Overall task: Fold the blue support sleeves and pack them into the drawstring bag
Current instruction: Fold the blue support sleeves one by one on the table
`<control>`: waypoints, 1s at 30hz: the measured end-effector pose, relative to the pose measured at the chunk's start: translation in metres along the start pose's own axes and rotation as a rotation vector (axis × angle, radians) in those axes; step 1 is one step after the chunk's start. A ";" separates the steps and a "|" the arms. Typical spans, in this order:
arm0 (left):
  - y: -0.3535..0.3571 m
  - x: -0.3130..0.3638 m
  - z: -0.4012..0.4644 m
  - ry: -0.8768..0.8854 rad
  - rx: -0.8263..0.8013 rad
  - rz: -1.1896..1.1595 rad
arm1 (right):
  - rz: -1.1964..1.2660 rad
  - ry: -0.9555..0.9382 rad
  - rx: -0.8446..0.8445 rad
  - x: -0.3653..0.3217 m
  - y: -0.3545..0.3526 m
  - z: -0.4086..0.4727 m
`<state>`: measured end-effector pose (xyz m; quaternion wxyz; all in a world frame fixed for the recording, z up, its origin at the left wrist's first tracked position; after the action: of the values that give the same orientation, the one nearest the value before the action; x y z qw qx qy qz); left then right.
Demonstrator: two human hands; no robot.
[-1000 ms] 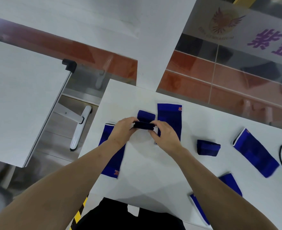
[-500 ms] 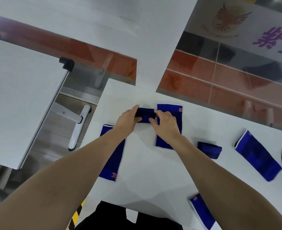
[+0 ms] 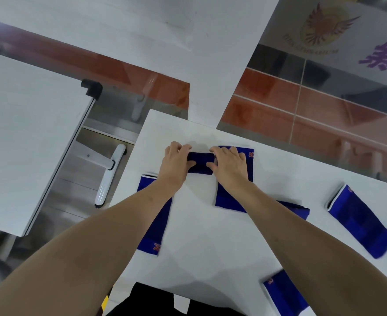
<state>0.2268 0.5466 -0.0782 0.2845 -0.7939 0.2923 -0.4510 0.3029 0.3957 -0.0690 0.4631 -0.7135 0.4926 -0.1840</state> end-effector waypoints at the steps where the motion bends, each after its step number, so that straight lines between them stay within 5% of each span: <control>1: -0.003 0.004 -0.007 0.059 0.056 0.062 | -0.006 0.005 0.020 -0.001 0.000 -0.003; 5: 0.004 0.012 -0.037 0.292 0.117 0.419 | -0.025 -0.032 0.146 -0.004 -0.003 -0.023; 10: 0.028 0.000 -0.047 0.348 -0.058 0.652 | -0.145 -0.029 0.075 -0.002 0.015 -0.035; 15: 0.036 -0.005 -0.045 0.245 -0.226 0.740 | -0.143 0.030 -0.036 -0.001 0.023 -0.030; 24: 0.035 0.009 -0.052 0.186 -0.234 0.811 | -0.109 0.020 -0.076 -0.005 0.017 -0.027; 30: 0.028 0.038 -0.061 0.181 -0.127 0.663 | 0.165 0.050 0.185 0.015 0.000 -0.060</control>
<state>0.1834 0.4898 -0.0511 0.3383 -0.6289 0.5856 -0.3835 0.2666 0.3536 -0.0417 0.5280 -0.6200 0.5419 -0.2075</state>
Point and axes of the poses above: each hand's wrist, its own z-axis towards the middle knuckle, its own y-axis out of the palm, x = y × z, the point moved 6 cm from there along z, towards the middle knuckle, and after that the axes turned 11 degrees about -x, right-handed, at the moved point
